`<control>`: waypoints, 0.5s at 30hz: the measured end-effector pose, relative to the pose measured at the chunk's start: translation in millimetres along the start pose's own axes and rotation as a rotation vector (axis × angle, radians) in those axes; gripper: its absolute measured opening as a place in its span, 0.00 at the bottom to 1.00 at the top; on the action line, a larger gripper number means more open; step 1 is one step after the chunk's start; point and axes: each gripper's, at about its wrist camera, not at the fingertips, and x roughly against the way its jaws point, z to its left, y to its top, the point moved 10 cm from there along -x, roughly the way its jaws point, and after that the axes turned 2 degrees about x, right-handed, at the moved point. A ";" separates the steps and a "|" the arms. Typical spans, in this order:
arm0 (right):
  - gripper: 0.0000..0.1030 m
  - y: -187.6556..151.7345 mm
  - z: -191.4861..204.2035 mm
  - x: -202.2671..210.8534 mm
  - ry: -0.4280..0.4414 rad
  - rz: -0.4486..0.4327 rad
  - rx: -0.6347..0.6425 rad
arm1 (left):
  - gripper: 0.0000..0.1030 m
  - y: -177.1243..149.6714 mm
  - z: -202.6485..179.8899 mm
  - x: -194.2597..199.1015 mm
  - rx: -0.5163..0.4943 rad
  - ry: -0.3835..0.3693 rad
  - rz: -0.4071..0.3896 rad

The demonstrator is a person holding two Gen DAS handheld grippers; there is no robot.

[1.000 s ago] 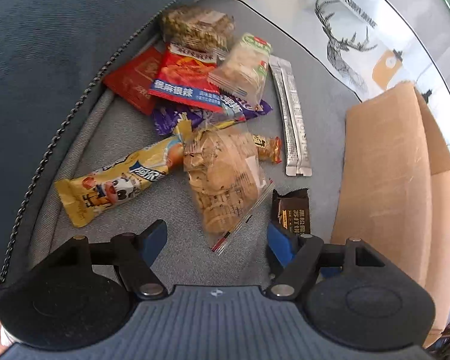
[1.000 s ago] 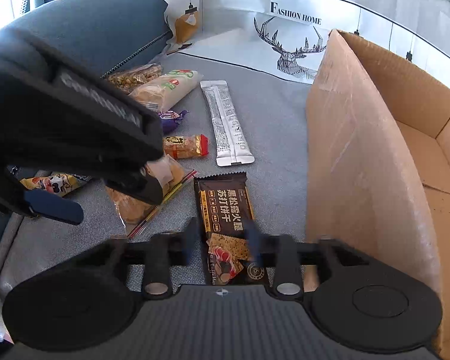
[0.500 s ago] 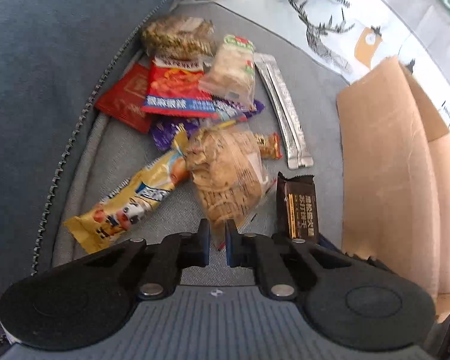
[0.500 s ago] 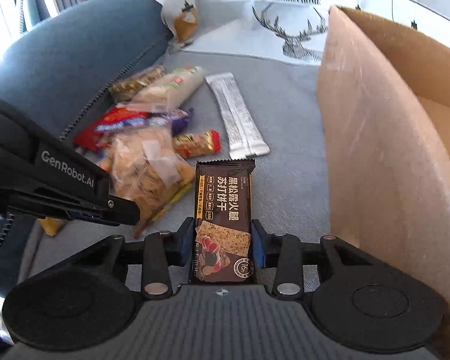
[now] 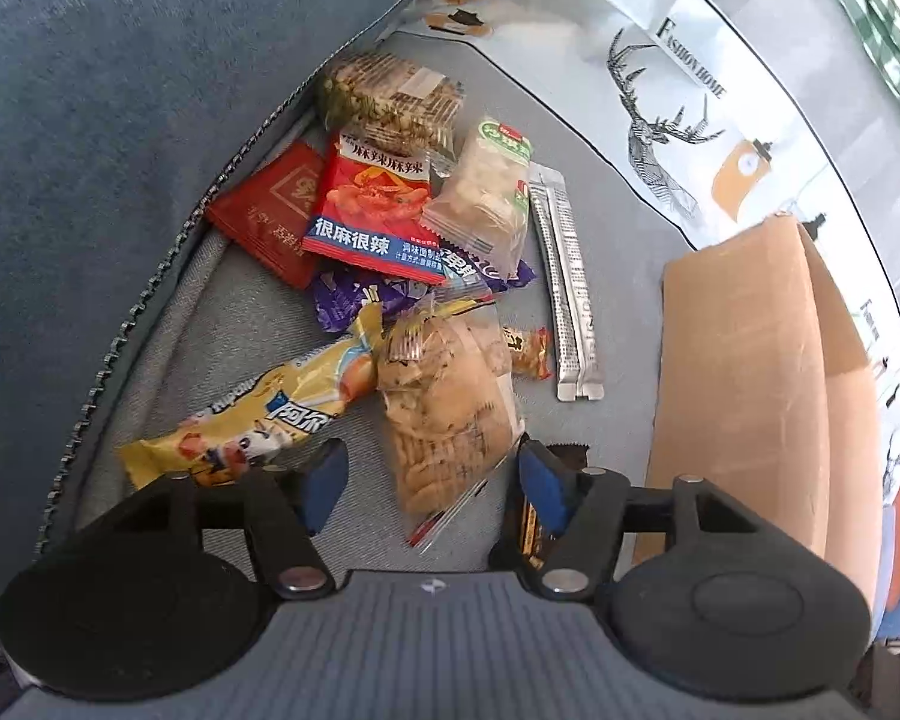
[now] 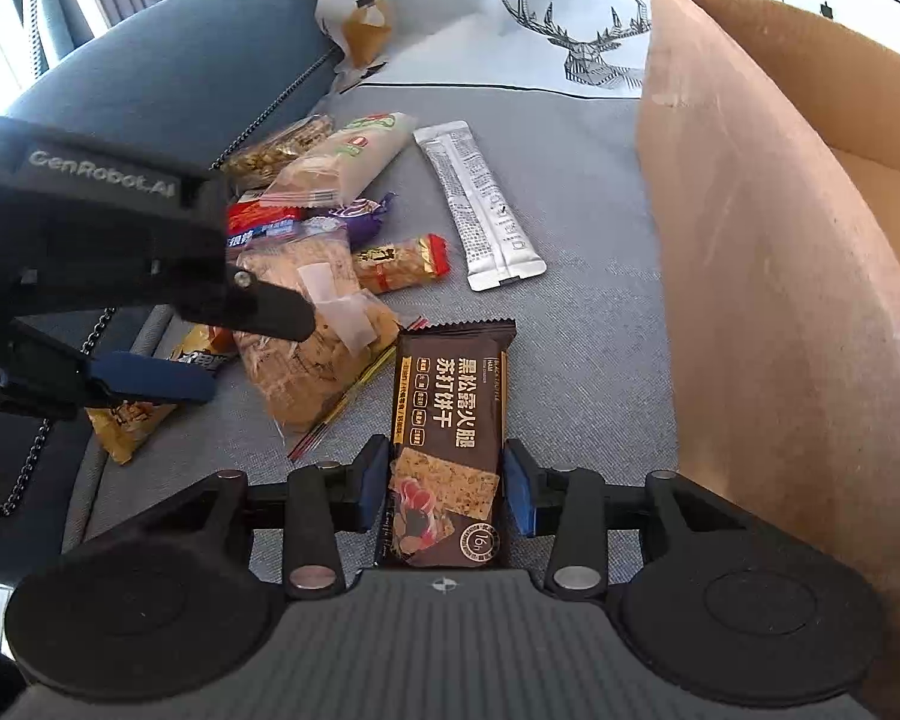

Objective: Organize snacks
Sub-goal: 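Lift the dark biscuit bar with the right tool while the left tool holds the cracker bag, then carry the cracker bag and biscuit bar with both tools over the box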

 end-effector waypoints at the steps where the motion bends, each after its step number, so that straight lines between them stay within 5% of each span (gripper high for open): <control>1: 0.44 0.1 0.2 0.0 0.002 -0.002 -0.001 | 0.67 0.9 -0.8 -1.9 0.006 0.001 0.001; 11: 0.45 2.1 -1.6 -5.8 -0.004 0.011 0.014 | 0.68 13.3 -10.9 -24.8 -0.011 0.051 -0.003; 15: 0.40 3.0 -0.5 -7.4 -0.013 0.009 0.036 | 0.61 15.1 -15.1 -26.6 -0.046 0.083 -0.017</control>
